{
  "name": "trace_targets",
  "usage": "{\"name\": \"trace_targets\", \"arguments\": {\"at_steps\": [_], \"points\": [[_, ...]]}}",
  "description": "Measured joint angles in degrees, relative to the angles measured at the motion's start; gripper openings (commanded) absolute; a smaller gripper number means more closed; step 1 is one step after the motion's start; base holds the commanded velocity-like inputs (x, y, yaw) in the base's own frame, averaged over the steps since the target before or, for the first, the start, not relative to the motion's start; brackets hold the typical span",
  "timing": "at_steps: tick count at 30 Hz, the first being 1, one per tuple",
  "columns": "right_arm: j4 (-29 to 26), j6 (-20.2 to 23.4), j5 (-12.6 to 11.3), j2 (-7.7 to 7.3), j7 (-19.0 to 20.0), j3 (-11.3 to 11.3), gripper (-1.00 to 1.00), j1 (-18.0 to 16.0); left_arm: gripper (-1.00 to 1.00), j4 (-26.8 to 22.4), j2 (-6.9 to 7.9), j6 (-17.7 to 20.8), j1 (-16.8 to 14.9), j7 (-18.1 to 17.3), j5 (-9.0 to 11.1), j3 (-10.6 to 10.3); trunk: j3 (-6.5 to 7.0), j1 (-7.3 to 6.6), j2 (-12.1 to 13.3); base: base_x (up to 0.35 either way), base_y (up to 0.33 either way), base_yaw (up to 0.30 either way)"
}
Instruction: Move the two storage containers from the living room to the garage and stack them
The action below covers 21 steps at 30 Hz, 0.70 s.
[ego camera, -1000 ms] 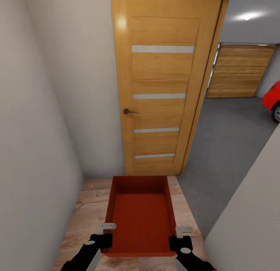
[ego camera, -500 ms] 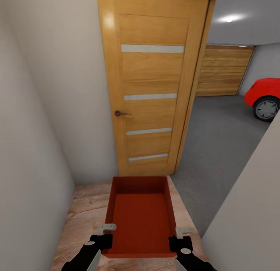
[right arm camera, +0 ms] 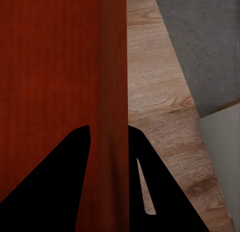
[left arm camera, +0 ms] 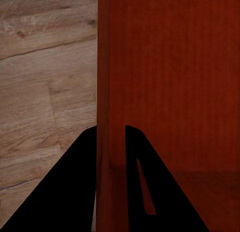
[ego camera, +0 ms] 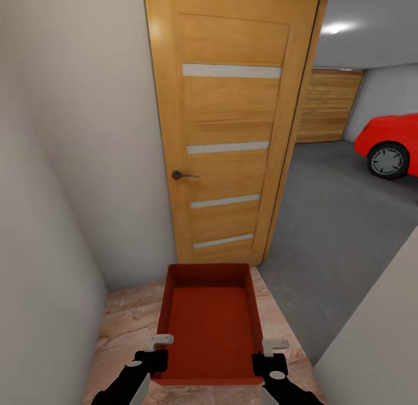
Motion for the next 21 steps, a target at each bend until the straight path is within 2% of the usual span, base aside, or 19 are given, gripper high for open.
{"name": "trace_targets", "arguments": {"at_steps": [4,8,21], "points": [[0.2,0.0,0.0,0.16,-0.1,0.0,-1.00,0.0,-1.00,0.0,0.13,0.2,0.0,-0.1,0.1,-0.1,0.00,0.00,0.0,0.236,0.217,-0.274],[0.2,0.0,0.0,0.25,-0.2,0.0,-1.00,0.0,-1.00,0.0,0.22,0.2,0.0,-0.2,0.1,-0.1,0.00,0.01,0.0,0.139,0.060,-0.276],[-0.4,0.0,-0.1,-0.07,-0.2,0.1,-1.00,0.0,-1.00,-0.3,0.04,0.0,0.0,0.0,0.1,-0.1,0.00,0.02,0.0,0.009,0.003,-0.276]]}}
